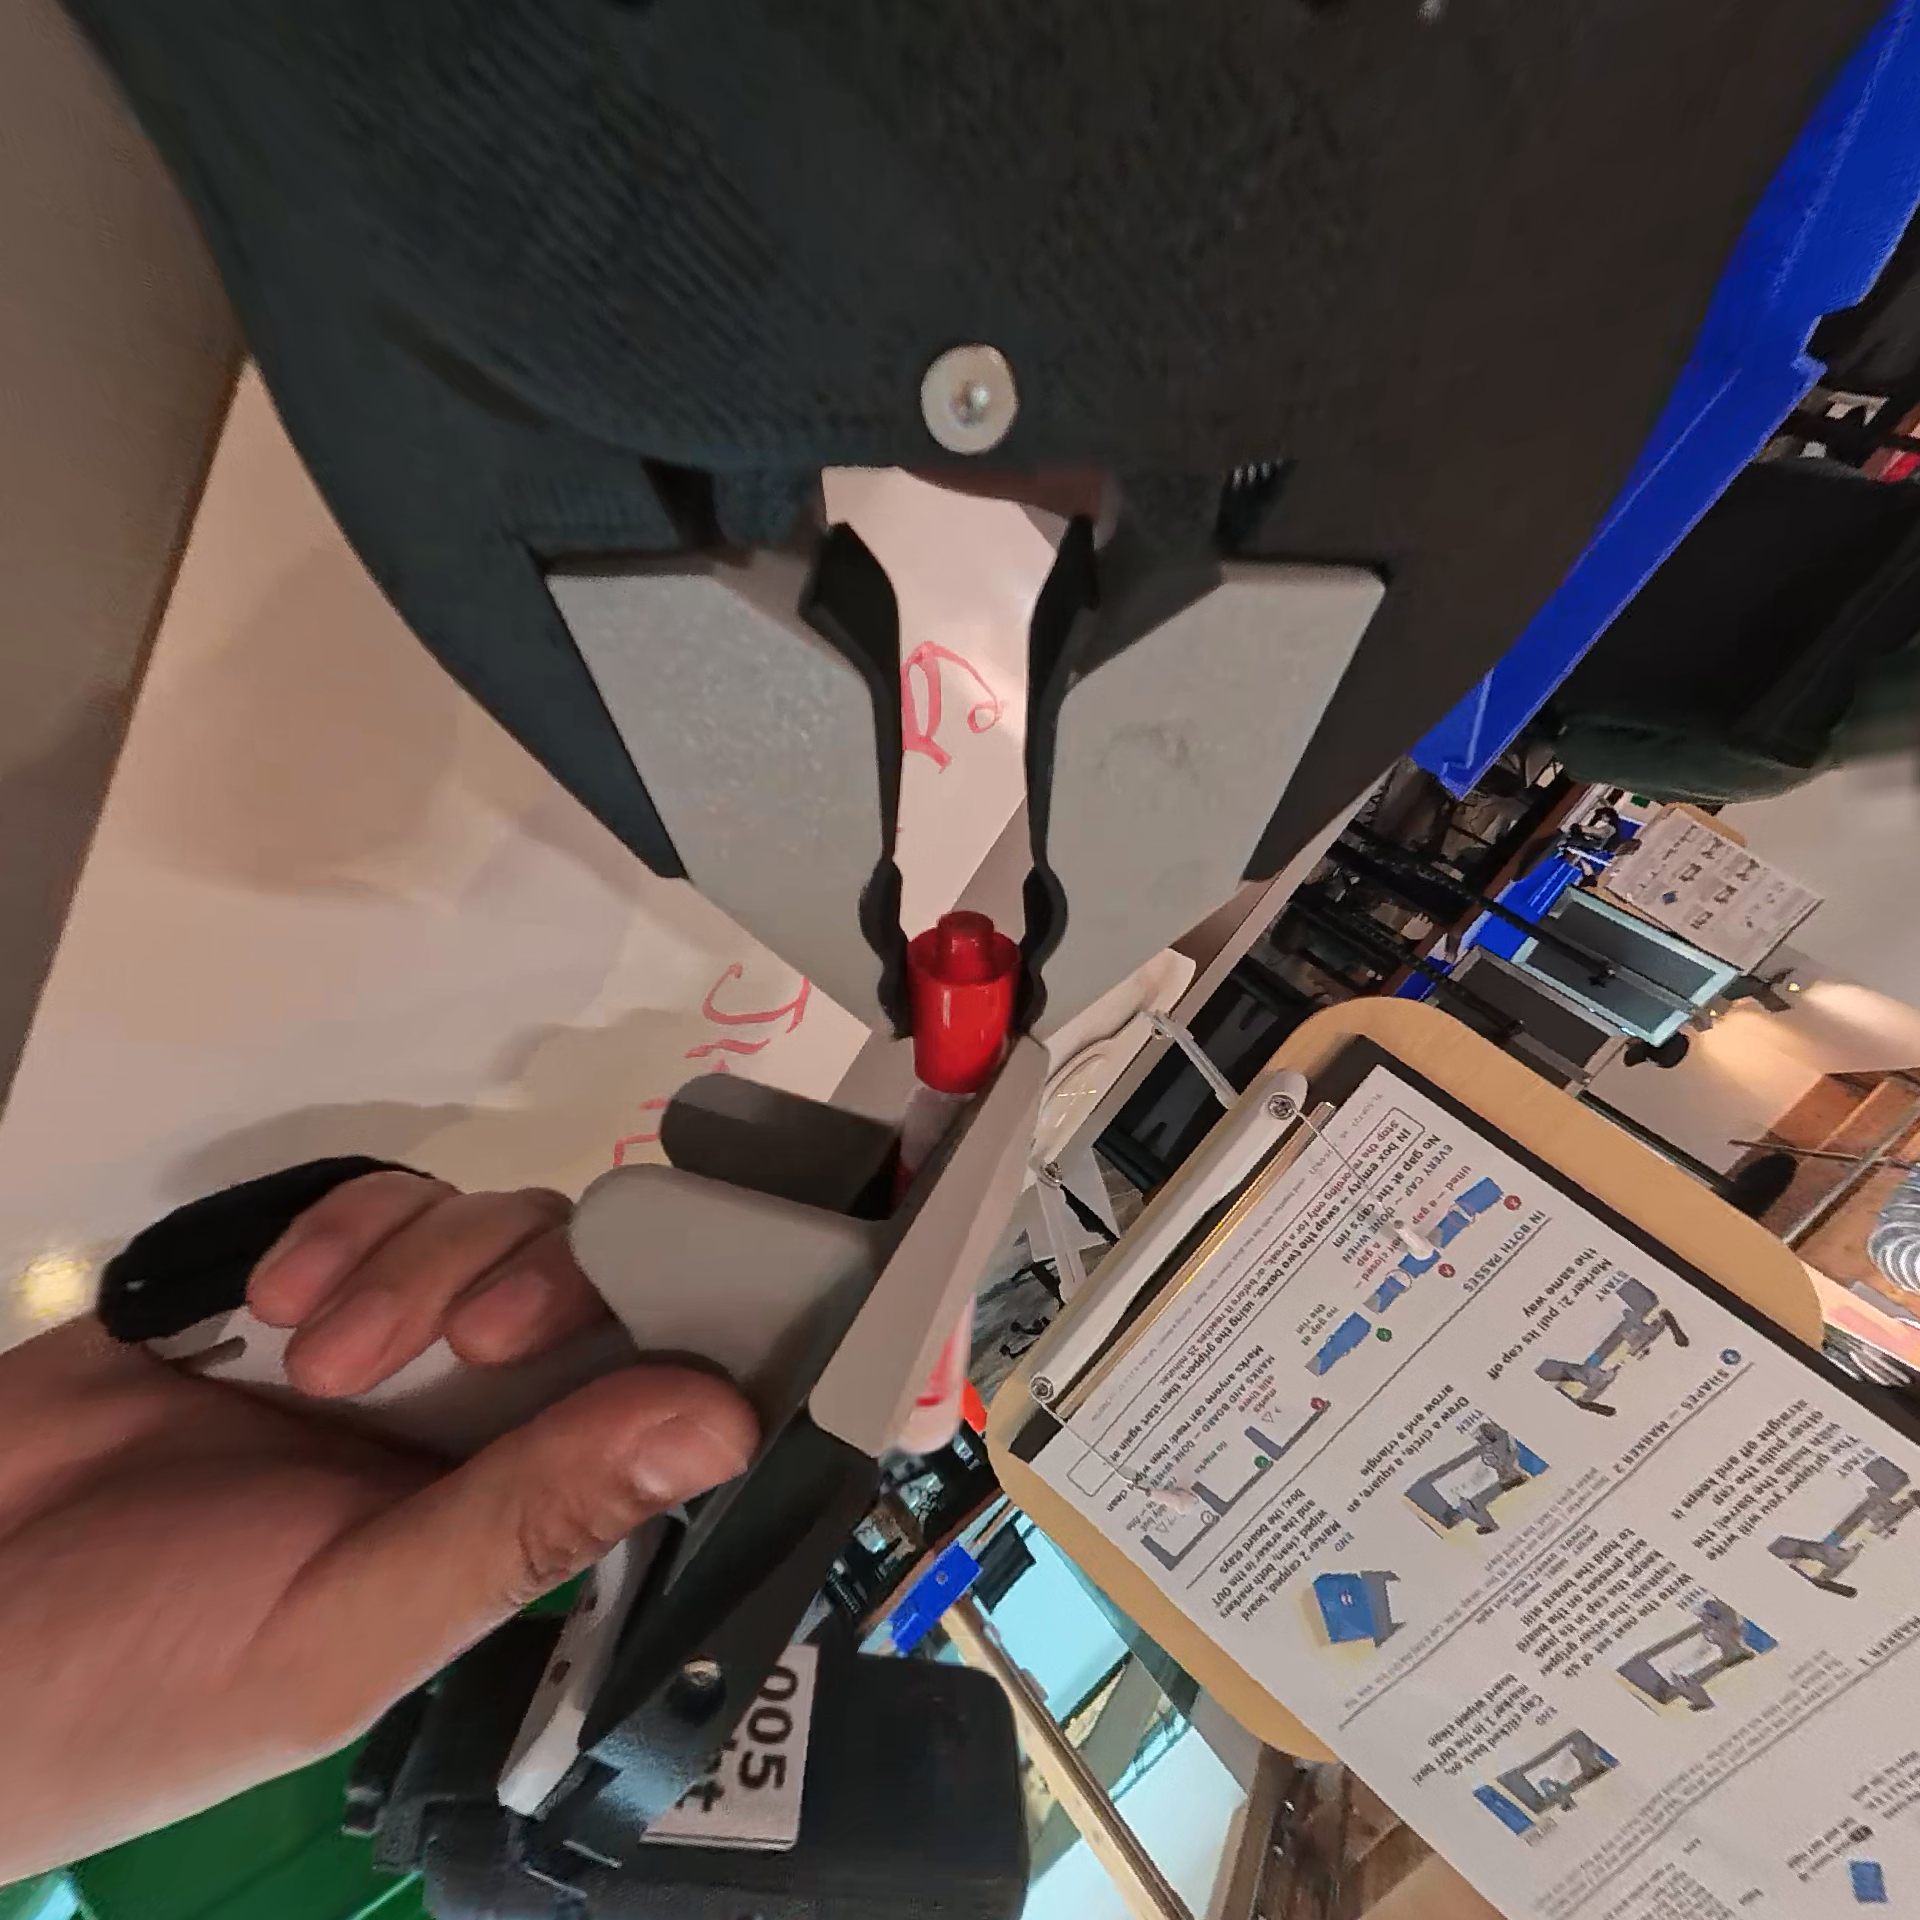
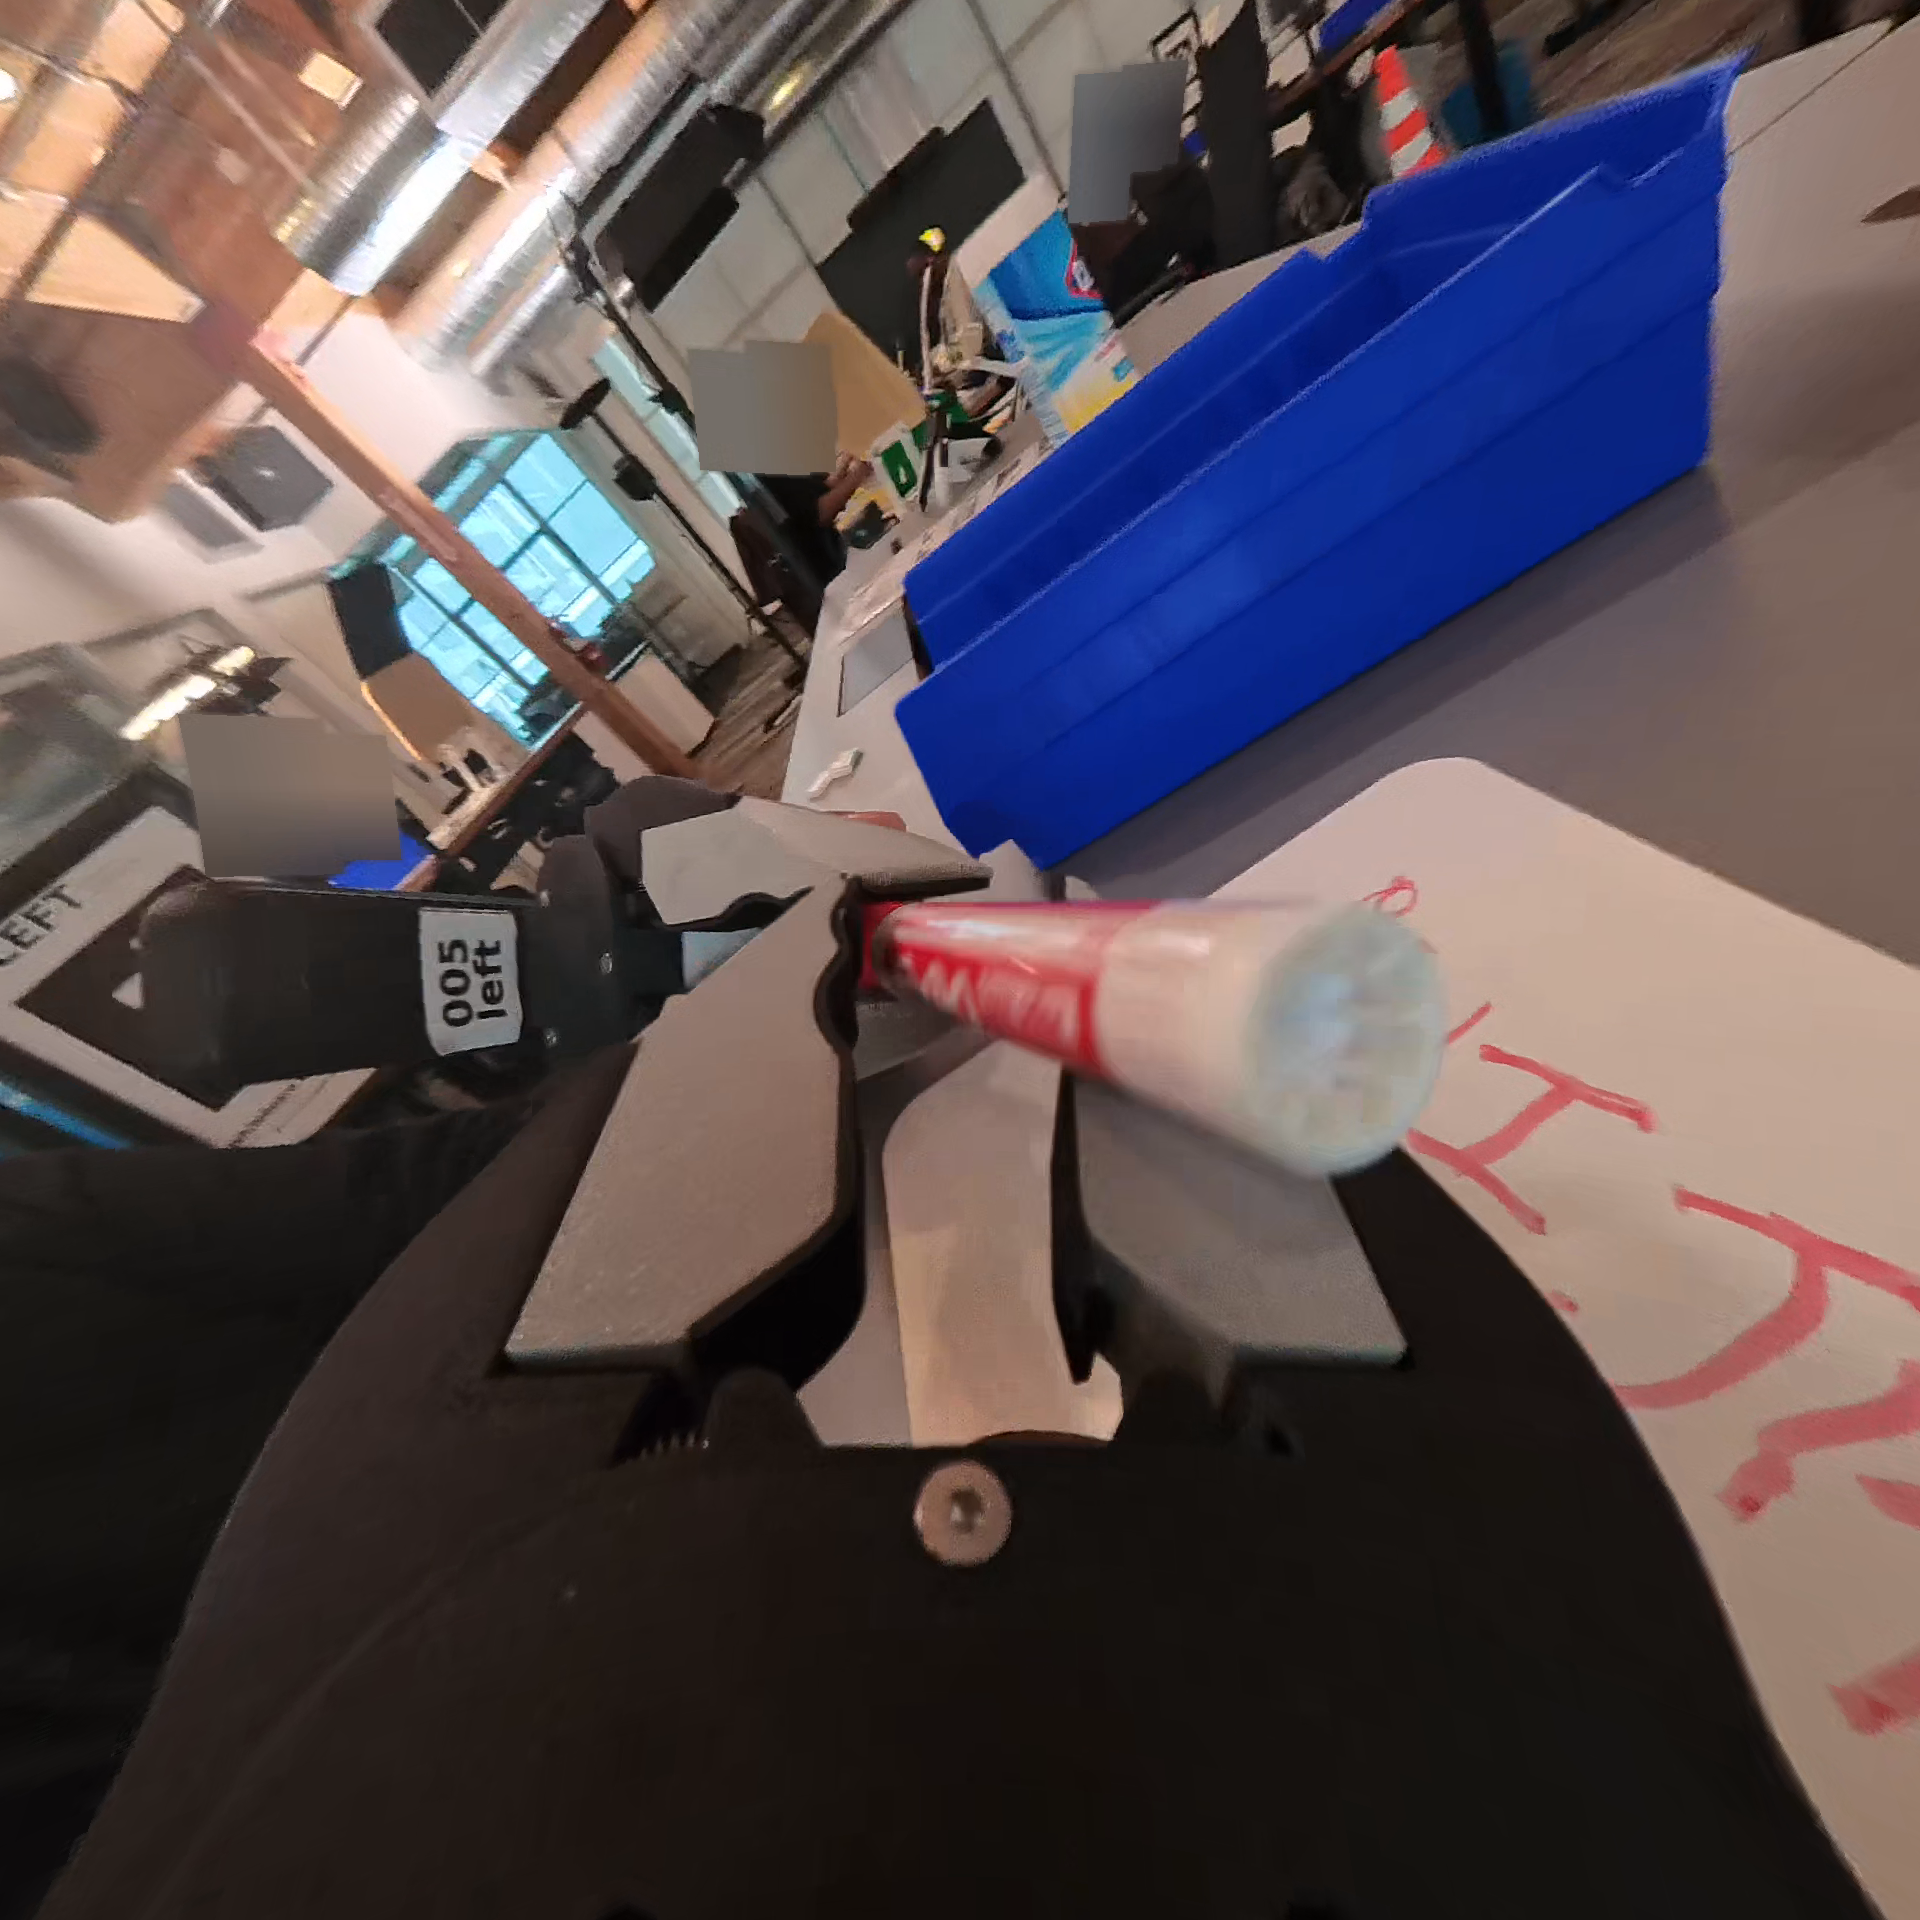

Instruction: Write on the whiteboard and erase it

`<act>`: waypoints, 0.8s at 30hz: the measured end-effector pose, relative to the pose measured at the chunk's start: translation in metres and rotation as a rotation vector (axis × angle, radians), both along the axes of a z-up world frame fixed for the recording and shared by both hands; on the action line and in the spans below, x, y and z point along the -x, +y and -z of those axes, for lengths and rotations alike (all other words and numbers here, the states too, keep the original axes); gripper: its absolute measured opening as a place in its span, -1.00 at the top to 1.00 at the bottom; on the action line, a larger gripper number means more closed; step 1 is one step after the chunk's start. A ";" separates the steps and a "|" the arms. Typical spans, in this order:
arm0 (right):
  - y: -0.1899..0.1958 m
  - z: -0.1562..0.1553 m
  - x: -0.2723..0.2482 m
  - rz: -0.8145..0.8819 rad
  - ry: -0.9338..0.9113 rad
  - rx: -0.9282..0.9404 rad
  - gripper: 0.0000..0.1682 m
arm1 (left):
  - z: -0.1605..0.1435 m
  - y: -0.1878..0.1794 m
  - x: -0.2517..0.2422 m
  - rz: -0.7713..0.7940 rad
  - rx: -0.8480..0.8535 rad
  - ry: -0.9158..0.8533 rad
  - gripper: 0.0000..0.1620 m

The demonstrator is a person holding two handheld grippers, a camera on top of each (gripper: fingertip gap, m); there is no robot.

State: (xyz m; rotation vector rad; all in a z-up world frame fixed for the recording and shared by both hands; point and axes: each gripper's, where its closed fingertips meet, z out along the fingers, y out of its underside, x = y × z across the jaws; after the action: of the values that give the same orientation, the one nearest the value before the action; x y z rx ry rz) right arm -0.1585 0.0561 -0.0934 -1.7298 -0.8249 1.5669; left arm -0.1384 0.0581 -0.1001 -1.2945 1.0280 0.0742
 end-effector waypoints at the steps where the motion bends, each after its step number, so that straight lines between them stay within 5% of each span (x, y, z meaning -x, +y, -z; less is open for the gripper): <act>1: -0.002 -0.003 -0.001 -0.004 0.011 -0.022 0.69 | 0.000 -0.001 -0.001 0.010 0.010 -0.009 0.79; 24: -0.001 -0.029 -0.005 -0.004 0.258 0.062 0.80 | -0.013 -0.006 -0.005 0.005 -0.051 -0.061 0.79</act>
State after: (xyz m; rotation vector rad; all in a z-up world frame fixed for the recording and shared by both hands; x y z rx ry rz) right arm -0.1530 0.0549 -0.0643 -1.5259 -0.6578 1.7888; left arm -0.1333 0.0516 -0.0872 -1.2403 0.9719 0.0567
